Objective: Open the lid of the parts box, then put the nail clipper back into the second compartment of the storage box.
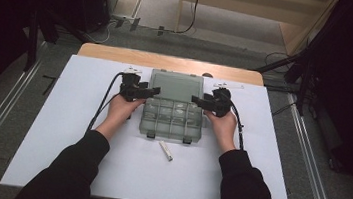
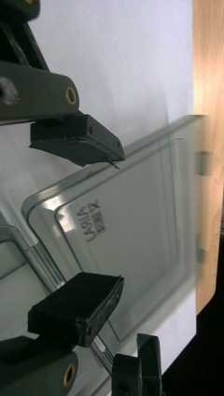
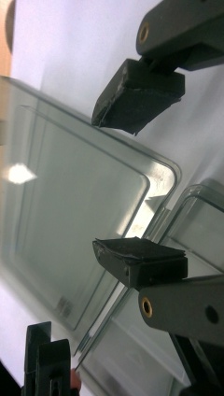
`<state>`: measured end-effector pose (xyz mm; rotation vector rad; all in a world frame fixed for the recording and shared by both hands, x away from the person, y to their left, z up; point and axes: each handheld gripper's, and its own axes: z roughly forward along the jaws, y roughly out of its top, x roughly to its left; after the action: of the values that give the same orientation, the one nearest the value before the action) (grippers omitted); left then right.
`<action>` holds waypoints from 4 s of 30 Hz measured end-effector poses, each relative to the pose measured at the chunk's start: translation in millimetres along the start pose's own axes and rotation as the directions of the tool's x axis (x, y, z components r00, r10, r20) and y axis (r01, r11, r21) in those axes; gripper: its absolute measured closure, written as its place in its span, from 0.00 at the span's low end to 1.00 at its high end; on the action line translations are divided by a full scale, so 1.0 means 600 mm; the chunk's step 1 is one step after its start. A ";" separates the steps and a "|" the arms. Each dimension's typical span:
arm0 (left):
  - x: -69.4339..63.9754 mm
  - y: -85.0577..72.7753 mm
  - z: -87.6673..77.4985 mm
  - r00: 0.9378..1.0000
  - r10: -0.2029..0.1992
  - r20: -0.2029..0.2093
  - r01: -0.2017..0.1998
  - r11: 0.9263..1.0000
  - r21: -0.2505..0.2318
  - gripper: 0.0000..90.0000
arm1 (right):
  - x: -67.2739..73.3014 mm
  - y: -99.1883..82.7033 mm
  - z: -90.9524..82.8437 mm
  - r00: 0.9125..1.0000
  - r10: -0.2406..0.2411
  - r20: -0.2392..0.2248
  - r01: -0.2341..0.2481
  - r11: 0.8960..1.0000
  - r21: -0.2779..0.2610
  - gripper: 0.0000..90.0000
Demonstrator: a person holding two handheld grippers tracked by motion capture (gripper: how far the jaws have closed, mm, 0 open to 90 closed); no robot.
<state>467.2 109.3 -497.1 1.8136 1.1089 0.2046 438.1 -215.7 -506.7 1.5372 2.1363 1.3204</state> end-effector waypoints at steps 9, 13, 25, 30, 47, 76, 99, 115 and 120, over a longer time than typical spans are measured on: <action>-0.007 0.016 -0.029 0.999 -0.004 0.052 0.005 1.000 -0.022 0.37 | 0.020 0.009 -0.020 0.998 -0.061 -0.016 0.061 0.998 0.008 0.36; -0.015 0.021 -0.044 0.996 0.031 0.083 -0.030 0.999 -0.016 0.36 | 0.031 0.012 -0.031 0.996 -0.085 -0.034 0.086 0.996 0.021 0.34; -0.026 0.008 -0.078 0.989 0.077 0.130 -0.081 0.996 0.029 0.34 | 0.056 0.010 -0.064 0.987 -0.130 -0.092 0.132 0.991 0.021 0.32; -0.034 0.001 -0.092 0.986 0.096 0.139 -0.102 0.994 0.036 0.34 | 0.062 0.004 -0.076 0.982 -0.146 -0.118 0.149 0.989 0.017 0.33; -0.058 -0.029 -0.128 0.968 0.140 0.207 -0.151 0.988 0.039 0.34 | 0.087 -0.035 -0.125 0.973 -0.158 -0.170 0.165 0.986 0.031 0.34; -0.089 -0.073 -0.197 0.944 0.197 0.264 -0.223 0.972 0.070 0.34 | 0.120 -0.091 -0.172 0.956 -0.177 -0.235 0.201 0.976 0.085 0.34; -0.098 -0.121 -0.243 0.926 0.232 0.299 -0.272 0.957 0.099 0.34 | 0.130 -0.134 -0.206 0.944 -0.170 -0.283 0.209 0.972 0.113 0.33; -0.086 -0.151 -0.279 0.921 0.244 0.303 -0.292 0.948 0.125 0.34 | 0.142 -0.155 -0.217 0.944 -0.163 -0.288 0.213 0.965 0.151 0.33; -0.079 -0.161 -0.291 0.925 0.233 0.298 -0.283 0.950 0.134 0.34 | 0.149 -0.154 -0.209 0.938 -0.176 -0.300 0.233 0.959 0.165 0.33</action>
<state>284.3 197.2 -467.8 2.0721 0.7040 0.0024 261.4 -214.5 -473.7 1.2012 2.5938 1.3582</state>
